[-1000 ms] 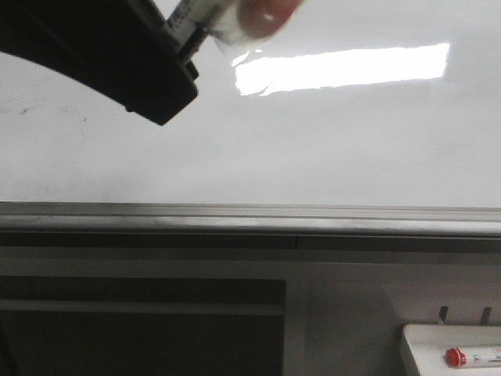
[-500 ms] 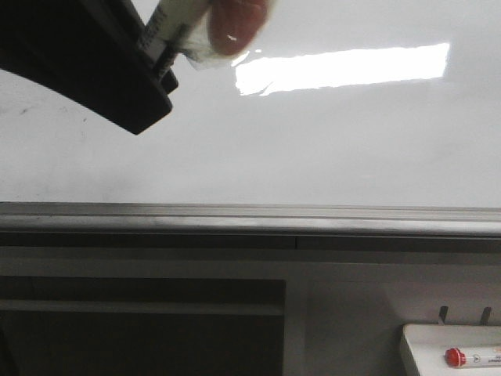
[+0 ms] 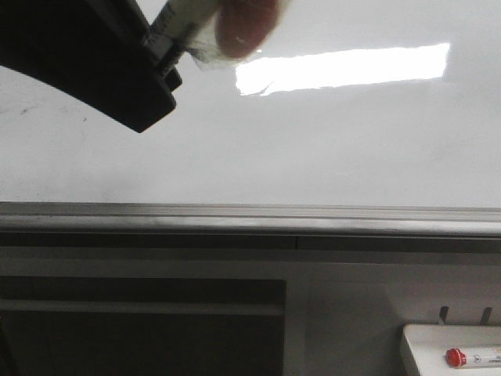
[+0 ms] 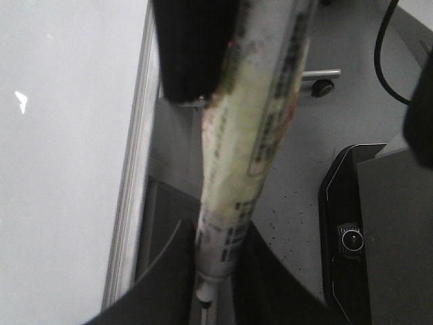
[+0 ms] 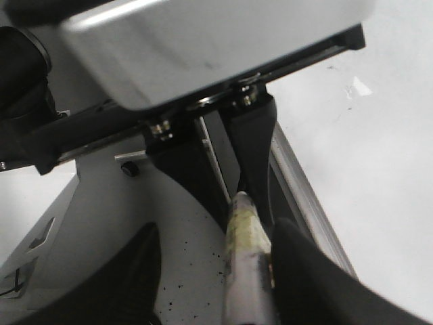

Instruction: Write number 2 on whiteboard

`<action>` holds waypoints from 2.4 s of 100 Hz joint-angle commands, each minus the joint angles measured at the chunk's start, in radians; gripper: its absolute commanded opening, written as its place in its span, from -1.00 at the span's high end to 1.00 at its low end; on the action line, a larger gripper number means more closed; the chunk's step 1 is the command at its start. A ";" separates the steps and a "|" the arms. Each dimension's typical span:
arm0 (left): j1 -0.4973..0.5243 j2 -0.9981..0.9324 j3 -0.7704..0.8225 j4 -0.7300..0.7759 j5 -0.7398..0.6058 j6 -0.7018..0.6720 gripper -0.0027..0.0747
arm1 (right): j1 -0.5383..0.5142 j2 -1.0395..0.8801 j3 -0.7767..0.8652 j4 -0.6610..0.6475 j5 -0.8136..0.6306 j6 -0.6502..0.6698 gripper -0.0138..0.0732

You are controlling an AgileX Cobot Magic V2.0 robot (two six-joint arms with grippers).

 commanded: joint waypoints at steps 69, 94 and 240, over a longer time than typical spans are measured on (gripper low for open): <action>-0.007 -0.178 -0.034 -0.039 -0.065 -0.231 -0.31 | -0.014 -0.002 -0.034 -0.044 -0.296 -0.011 0.86; -0.001 -0.506 -0.032 0.074 -0.125 -0.472 0.05 | -0.128 0.013 -0.037 -0.047 -0.412 -0.011 0.86; 0.025 -0.990 0.218 0.311 -0.181 -0.828 0.98 | -0.460 0.217 -0.275 -0.344 0.023 0.046 0.82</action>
